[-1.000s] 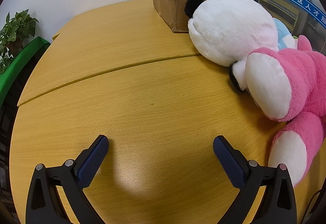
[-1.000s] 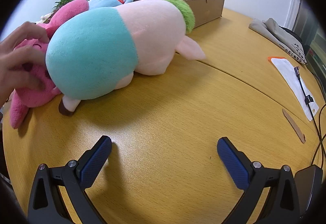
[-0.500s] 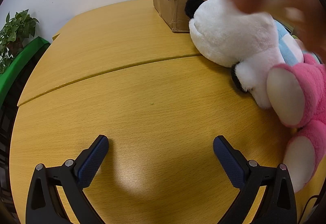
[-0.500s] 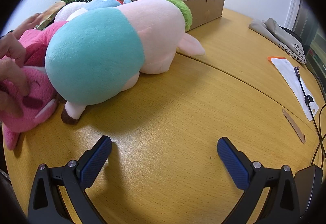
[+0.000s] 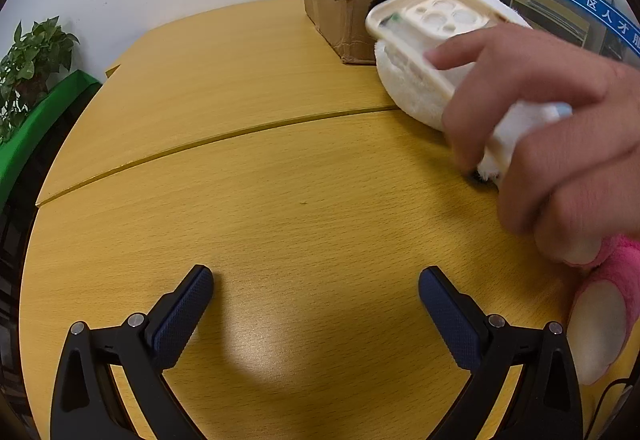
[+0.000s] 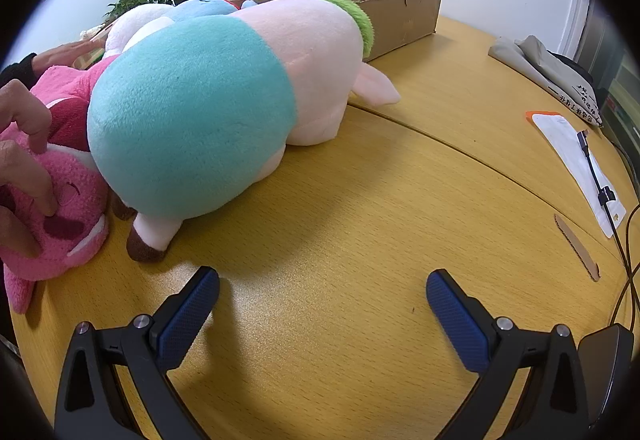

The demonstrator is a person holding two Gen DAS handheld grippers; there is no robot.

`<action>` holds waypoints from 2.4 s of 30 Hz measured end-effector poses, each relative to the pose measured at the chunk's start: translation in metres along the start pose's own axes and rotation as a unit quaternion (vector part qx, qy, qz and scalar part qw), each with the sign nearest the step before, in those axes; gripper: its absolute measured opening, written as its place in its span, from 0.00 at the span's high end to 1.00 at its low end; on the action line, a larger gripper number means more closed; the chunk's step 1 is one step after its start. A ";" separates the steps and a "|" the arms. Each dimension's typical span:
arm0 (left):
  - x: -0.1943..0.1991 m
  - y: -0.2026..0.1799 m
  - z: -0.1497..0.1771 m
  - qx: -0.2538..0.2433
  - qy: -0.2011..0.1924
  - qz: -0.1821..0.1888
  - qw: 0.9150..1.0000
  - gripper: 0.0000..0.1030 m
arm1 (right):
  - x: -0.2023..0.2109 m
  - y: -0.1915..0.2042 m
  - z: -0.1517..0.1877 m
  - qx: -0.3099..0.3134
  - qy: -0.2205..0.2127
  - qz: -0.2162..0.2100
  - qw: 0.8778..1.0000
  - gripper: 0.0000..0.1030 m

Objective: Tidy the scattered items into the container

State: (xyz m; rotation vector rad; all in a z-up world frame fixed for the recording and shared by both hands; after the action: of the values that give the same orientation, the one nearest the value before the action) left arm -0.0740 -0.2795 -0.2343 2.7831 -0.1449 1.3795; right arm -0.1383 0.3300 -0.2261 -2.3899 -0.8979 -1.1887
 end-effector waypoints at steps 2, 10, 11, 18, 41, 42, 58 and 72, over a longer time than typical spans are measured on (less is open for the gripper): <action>0.000 0.000 0.000 0.000 0.000 0.000 1.000 0.00 | 0.000 0.000 0.000 0.000 0.000 0.000 1.000 0.00; 0.003 0.001 0.000 0.000 0.000 0.000 1.000 0.00 | 0.001 0.000 0.001 0.000 0.000 0.000 1.000 0.00; 0.003 0.001 0.000 0.000 0.000 0.000 1.000 0.00 | 0.001 0.000 0.001 0.000 0.000 0.000 1.000 0.00; 0.004 0.001 0.000 0.000 0.000 0.000 1.000 0.00 | 0.000 -0.001 0.001 0.001 0.000 0.000 1.000 0.00; 0.004 0.002 -0.001 0.000 0.000 0.000 1.000 0.00 | 0.000 -0.001 0.001 0.001 0.000 0.000 1.000 0.00; 0.003 0.002 -0.001 0.000 0.000 0.000 1.000 0.00 | 0.000 -0.001 0.001 0.001 0.000 0.000 1.000 0.00; 0.004 0.003 -0.002 0.000 0.000 0.000 1.000 0.00 | -0.001 -0.001 0.001 0.001 0.000 0.000 1.000 0.00; 0.004 0.004 -0.003 -0.001 0.001 0.000 1.000 0.00 | -0.001 -0.002 0.002 0.002 -0.001 0.000 1.000 0.00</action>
State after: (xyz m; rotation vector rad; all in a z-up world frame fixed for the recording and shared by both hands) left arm -0.0746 -0.2832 -0.2297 2.7811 -0.1460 1.3803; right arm -0.1385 0.3319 -0.2279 -2.3880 -0.9004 -1.1853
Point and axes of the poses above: each gripper's, at about its wrist camera, not at the fingertips, and x roughly against the way its jaws point, y to its left, z to its underside, the point moved 8 cm from there along -x, roughly the way its jaws point, and after that the axes turned 1 degree about -y, right-handed, at the moved point
